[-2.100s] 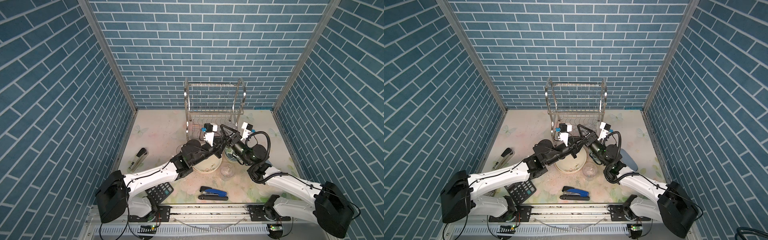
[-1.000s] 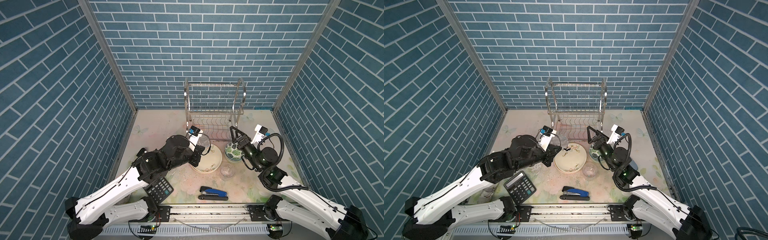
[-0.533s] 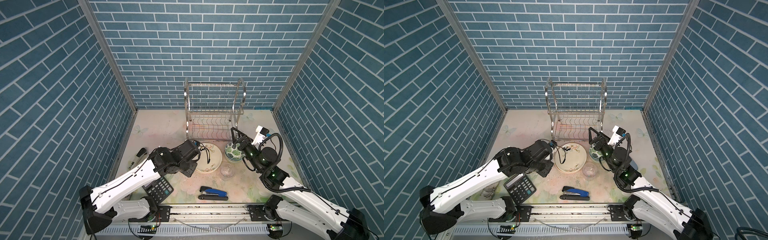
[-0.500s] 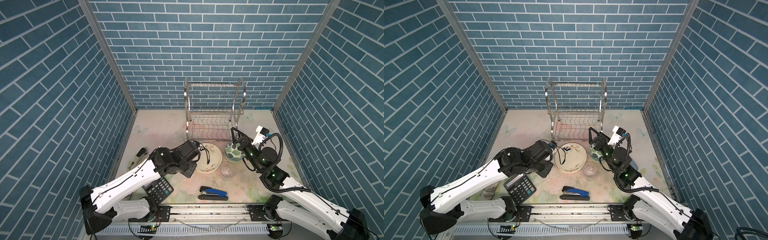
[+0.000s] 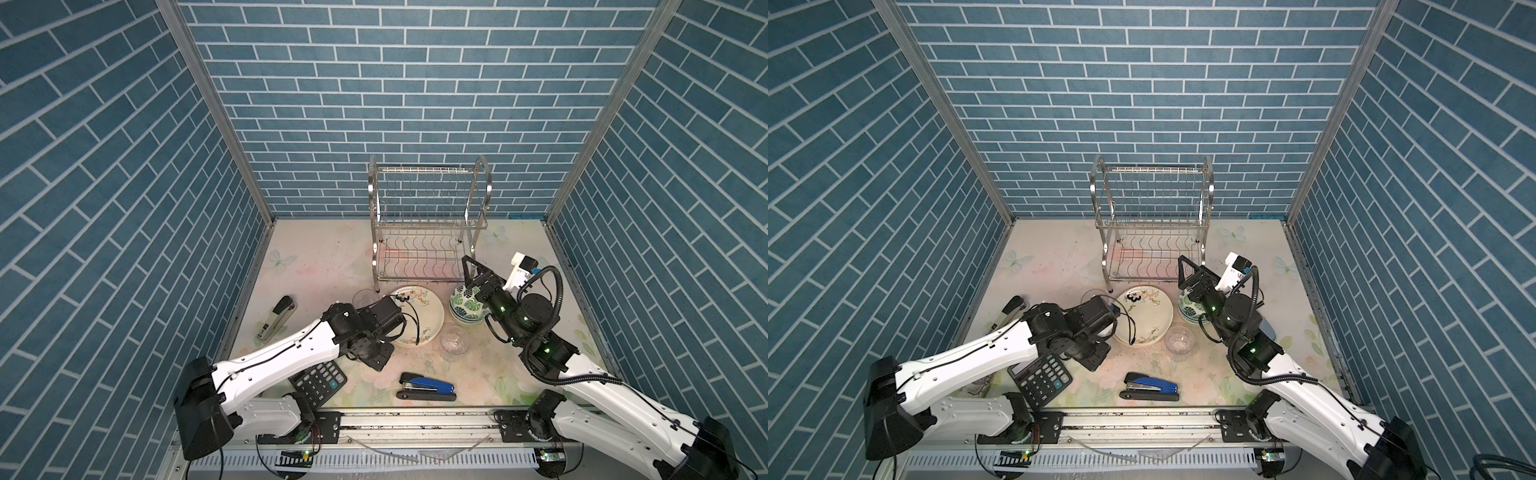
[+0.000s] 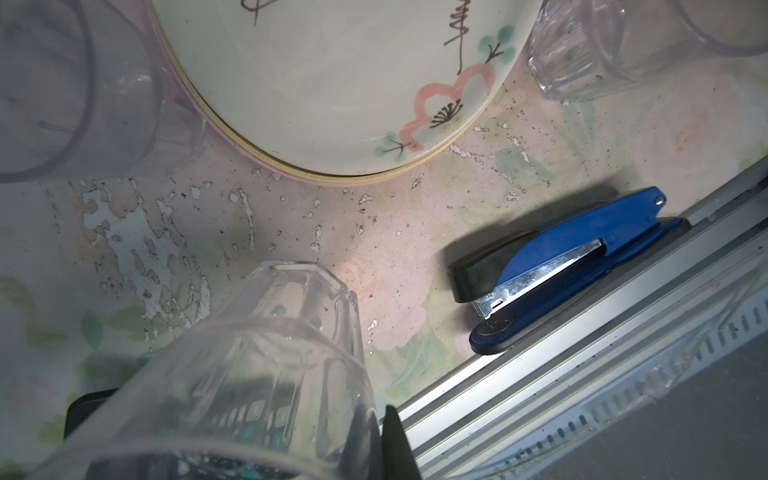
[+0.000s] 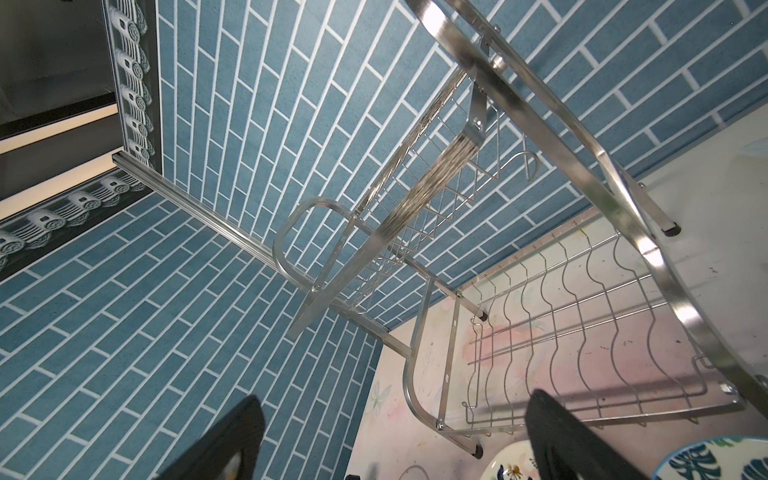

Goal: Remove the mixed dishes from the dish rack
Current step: 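Lower the clear cup with the left gripper onto the table beside the plates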

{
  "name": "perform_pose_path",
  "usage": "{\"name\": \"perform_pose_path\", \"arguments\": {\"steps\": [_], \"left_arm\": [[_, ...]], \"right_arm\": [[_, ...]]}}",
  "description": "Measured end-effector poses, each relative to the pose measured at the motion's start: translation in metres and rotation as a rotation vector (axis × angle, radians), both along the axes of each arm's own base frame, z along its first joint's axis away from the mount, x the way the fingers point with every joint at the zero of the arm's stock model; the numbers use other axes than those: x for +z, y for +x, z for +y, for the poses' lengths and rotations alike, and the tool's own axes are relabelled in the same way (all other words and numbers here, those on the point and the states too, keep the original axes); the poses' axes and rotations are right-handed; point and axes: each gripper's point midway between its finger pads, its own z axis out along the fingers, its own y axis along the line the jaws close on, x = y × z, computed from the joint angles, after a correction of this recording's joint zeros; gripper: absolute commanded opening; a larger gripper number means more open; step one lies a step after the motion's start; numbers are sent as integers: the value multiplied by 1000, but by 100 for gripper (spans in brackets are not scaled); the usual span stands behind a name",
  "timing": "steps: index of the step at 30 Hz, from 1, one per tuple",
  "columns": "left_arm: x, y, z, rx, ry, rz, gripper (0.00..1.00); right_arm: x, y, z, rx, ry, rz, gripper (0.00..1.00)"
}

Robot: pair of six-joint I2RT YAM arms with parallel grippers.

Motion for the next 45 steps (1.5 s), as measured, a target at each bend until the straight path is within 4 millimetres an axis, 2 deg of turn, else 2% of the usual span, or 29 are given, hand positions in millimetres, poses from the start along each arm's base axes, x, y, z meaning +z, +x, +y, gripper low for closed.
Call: {"name": "perform_pose_path", "arguments": {"steps": [6, 11, 20, 27, 37, 41, 45], "left_arm": [[-25, 4, -7, -4, 36, 30, 0], [-38, 8, -13, -13, 50, 35, 0], [-53, 13, -20, -39, 72, 41, 0], [-54, 15, -22, -56, 82, 42, 0], [-63, 22, -26, -61, 103, 31, 30], [-63, 23, -27, -62, 101, 27, 50], [-59, 24, -29, -57, 93, 20, 56]], "right_arm": [[0, 1, -1, -5, 0, 0, 98], [0, 1, -1, -7, 0, 0, 98], [-2, 2, -1, -10, -3, 5, 98], [-2, 3, -3, -19, -2, 4, 98], [-4, 4, -5, -28, -5, 8, 99], [-8, 5, -6, -30, -9, 13, 98], [-8, 5, -7, -32, -10, 14, 99]]}}
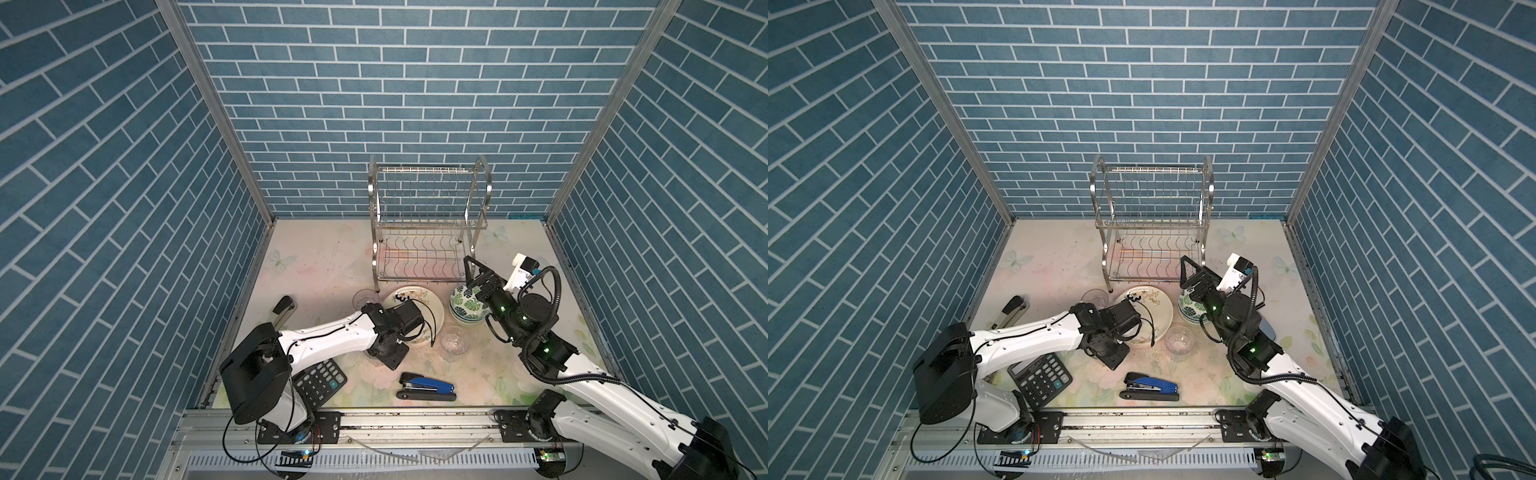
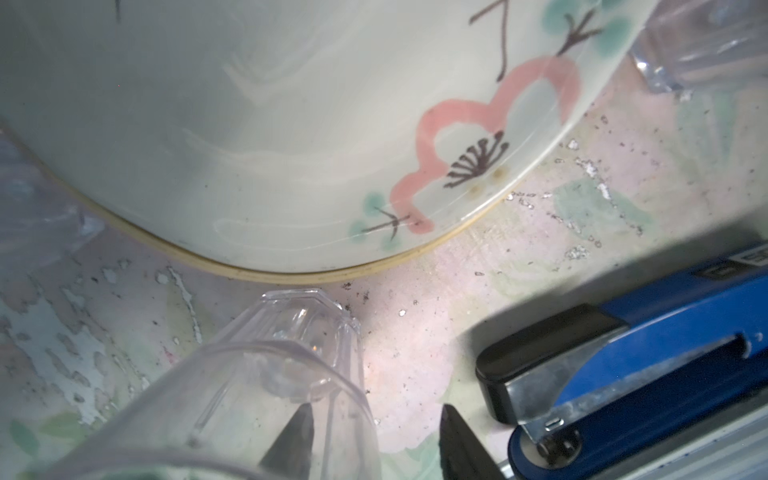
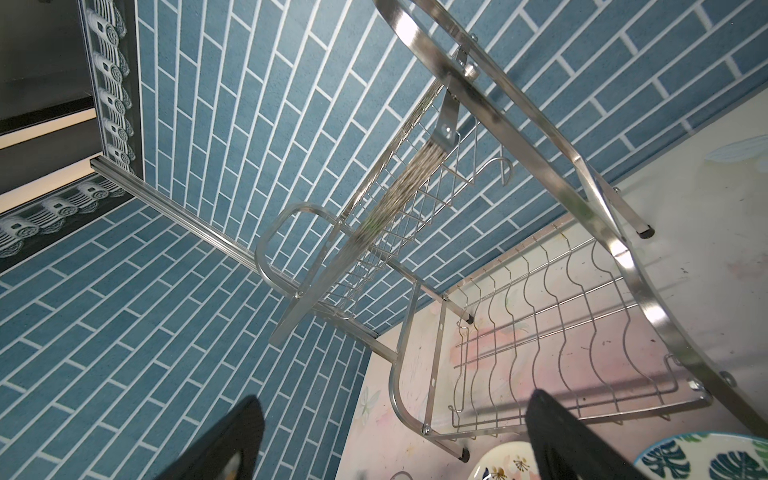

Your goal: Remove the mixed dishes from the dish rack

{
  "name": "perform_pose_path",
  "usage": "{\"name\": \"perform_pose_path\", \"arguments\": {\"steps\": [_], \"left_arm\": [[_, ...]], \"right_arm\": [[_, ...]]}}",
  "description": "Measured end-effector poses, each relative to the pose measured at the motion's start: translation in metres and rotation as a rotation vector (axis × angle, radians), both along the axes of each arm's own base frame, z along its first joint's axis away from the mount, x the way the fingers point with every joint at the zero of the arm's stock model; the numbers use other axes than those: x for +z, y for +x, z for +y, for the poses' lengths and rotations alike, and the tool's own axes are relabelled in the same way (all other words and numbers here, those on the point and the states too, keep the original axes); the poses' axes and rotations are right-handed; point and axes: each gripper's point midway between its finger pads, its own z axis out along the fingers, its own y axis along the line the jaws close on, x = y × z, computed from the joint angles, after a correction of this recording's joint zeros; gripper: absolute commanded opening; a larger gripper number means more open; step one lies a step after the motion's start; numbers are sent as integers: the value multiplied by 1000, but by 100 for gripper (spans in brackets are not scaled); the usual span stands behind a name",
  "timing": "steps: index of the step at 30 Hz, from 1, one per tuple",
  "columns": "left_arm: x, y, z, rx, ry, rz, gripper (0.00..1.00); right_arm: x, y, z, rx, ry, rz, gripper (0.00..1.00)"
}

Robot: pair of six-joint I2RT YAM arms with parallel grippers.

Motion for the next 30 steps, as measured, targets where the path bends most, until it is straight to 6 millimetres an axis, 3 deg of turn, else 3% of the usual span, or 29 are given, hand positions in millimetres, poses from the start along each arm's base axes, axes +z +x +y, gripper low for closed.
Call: {"name": "perform_pose_path", "arguments": {"steps": [5, 14, 18, 19, 20, 24, 30], "left_arm": [[21, 4, -5, 6, -59, -42, 59], [83, 11, -3, 41, -204, -177, 68], [104, 13, 6, 68, -246, -242, 82], [110, 14, 9, 76, -257, -265, 96], [117, 16, 12, 82, -268, -291, 100], [141, 23, 21, 119, -317, -388, 100], [167, 41, 42, 212, -370, -580, 100]], "right_arm": [[0, -1, -3, -6, 1, -1, 99], [-1, 0, -3, -10, -1, 2, 99], [-9, 1, -4, -19, -23, 24, 98], [-12, 1, -5, -23, -37, 31, 98], [-15, 1, -6, -27, -51, 39, 99], [-26, 3, -10, -49, -153, 68, 99], [-15, 3, -22, -96, -298, 51, 98]]}}
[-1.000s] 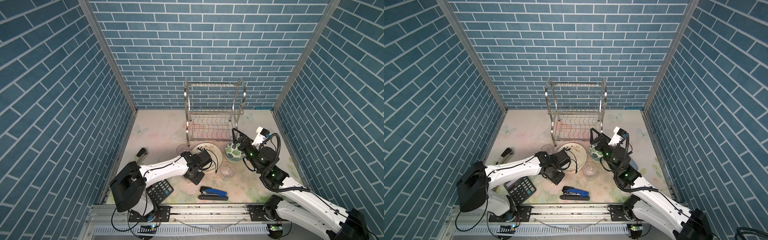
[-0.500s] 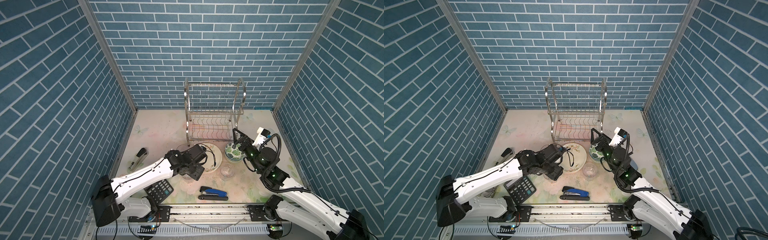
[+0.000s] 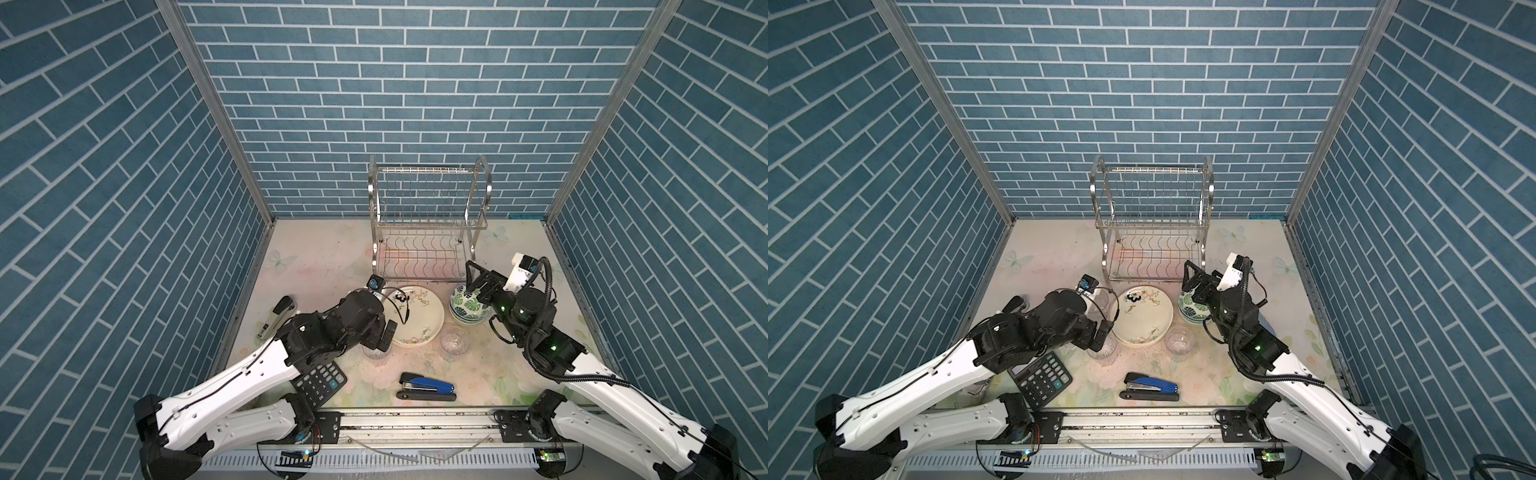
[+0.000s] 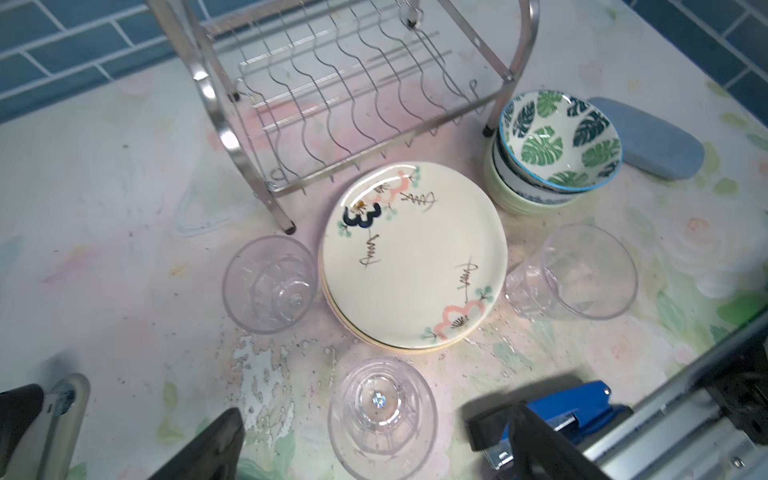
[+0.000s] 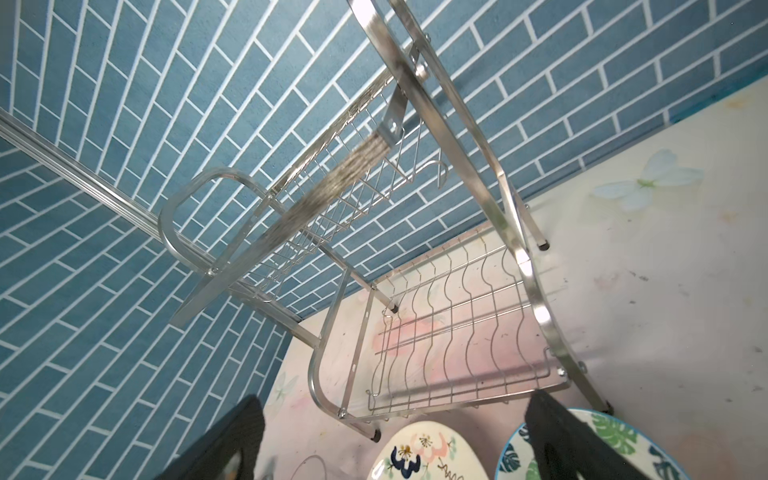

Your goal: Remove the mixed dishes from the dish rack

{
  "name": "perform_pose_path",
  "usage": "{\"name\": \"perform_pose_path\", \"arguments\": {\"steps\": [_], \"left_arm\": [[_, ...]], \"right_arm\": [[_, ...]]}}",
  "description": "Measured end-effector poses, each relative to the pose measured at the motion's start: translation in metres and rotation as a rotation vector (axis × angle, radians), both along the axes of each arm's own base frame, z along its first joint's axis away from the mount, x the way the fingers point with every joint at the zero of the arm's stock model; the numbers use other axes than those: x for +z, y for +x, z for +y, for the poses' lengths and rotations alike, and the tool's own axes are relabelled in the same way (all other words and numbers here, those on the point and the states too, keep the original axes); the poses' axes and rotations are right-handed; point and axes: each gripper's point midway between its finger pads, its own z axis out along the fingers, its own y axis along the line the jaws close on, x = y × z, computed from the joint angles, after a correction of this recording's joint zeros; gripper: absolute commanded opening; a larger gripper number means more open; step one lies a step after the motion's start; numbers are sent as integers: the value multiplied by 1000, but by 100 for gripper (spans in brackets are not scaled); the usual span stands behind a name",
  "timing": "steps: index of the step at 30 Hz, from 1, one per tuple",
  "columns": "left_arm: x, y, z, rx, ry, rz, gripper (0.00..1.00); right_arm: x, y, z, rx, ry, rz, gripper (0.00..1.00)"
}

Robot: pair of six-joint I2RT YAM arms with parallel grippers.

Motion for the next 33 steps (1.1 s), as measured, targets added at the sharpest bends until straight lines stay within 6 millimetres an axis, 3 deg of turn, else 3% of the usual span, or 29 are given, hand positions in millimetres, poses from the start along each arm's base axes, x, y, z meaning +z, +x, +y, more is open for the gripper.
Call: {"name": "perform_pose_path", "arguments": {"steps": [5, 14, 20, 26, 33], "left_arm": [[15, 16, 24, 126, -62, -184, 100], [56, 36, 67, 341, -135, -513, 100], [67, 48, 88, 446, -51, -633, 100], [57, 67, 116, 564, 56, -636, 100], [32, 77, 151, 670, 138, -619, 100]], "right_arm": [[4, -5, -12, -18, -146, -20, 98], [-13, -2, -46, -153, -442, 2, 99], [-13, 8, -70, -240, -574, -21, 99], [-51, 24, -100, -310, -636, 61, 99], [-84, 36, -118, -322, -672, 157, 99]]}}
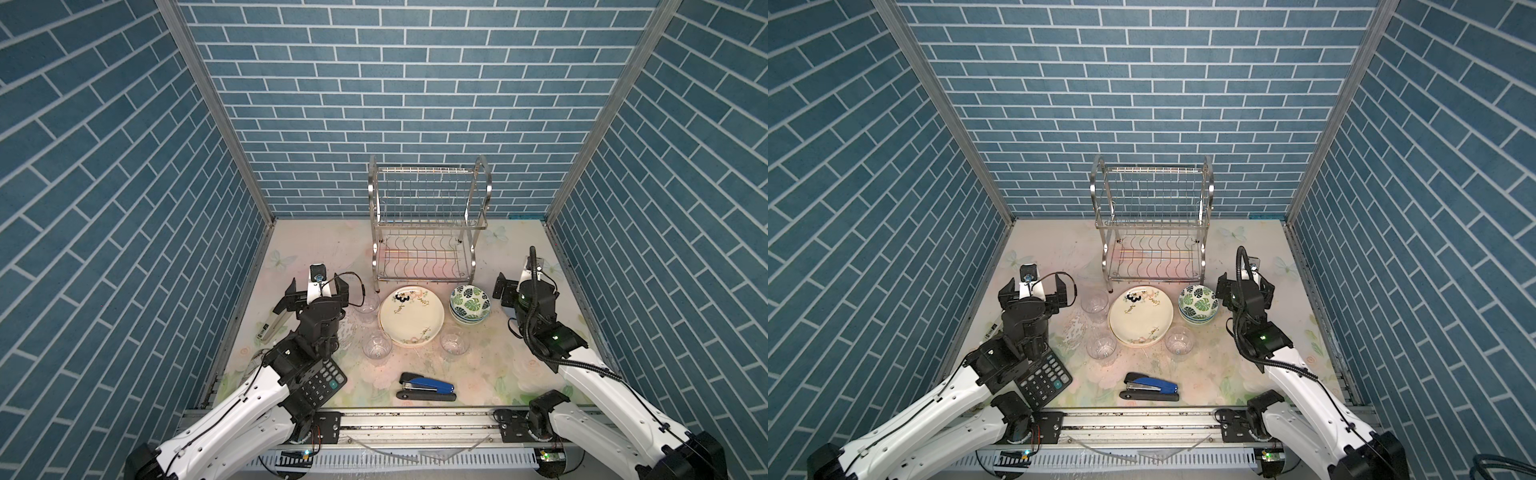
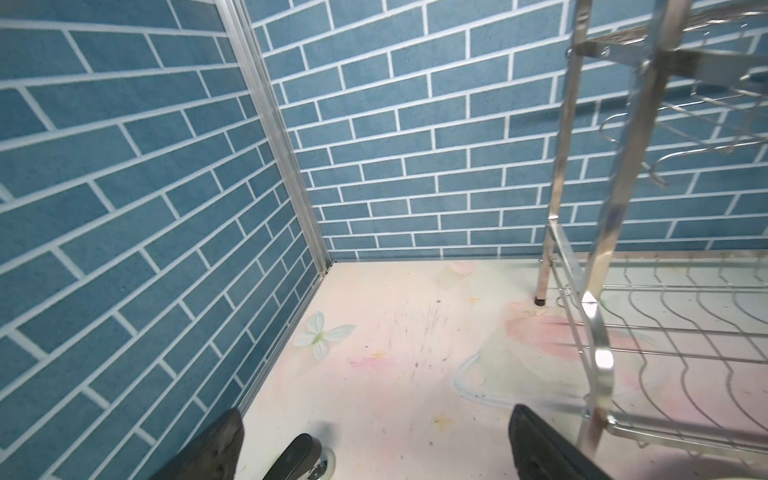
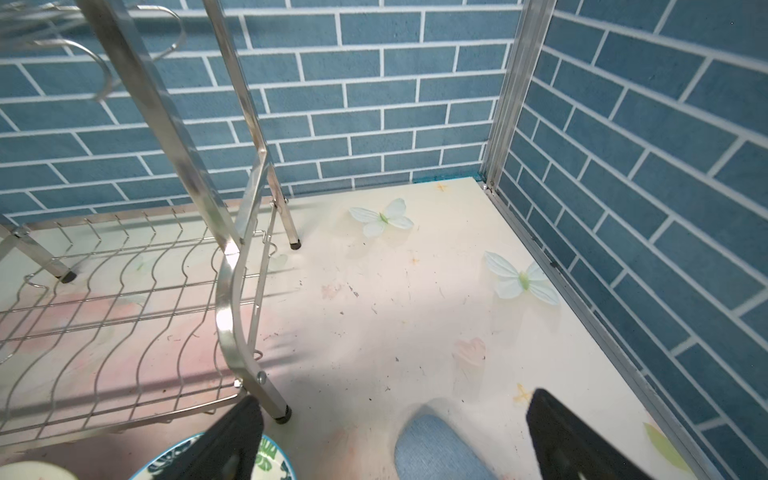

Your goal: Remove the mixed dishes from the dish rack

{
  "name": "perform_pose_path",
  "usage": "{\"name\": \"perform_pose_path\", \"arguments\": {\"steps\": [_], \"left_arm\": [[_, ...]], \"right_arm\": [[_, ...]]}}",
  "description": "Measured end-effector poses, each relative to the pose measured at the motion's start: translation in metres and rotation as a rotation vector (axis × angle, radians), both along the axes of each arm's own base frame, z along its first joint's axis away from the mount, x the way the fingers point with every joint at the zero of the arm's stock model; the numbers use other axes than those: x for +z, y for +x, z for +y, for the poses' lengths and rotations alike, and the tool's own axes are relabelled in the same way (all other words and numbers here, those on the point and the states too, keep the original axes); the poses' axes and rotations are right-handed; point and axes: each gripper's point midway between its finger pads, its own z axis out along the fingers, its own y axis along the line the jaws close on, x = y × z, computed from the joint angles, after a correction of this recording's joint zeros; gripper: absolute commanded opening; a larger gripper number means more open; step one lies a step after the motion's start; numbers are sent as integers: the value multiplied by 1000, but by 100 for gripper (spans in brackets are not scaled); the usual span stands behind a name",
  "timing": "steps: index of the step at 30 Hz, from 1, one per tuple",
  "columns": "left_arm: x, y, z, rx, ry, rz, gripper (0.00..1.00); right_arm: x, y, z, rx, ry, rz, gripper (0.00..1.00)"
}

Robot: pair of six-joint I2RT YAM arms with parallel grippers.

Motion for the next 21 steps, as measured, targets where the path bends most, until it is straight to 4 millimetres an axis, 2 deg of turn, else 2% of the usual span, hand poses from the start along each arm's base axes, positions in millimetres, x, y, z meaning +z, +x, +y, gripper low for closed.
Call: {"name": "perform_pose_path", "arguments": {"steps": [4, 10, 13, 17, 21], "left_arm": [[-19, 5, 13, 46, 41, 19, 99], [-63, 18, 29, 107, 131, 100, 100], [-85, 25, 40, 115, 119, 128, 100], [-115, 33, 67, 161, 86, 166, 100], [-134, 45, 79, 175, 72, 199, 100]], "right_arm": [[-13, 5, -7, -23, -12, 35, 99], [-32, 7, -20, -57, -10, 58, 99], [-40, 12, -31, -86, -1, 63, 99], [-50, 21, -45, -123, 11, 71, 99], [-62, 28, -56, -147, 15, 92, 99]]}}
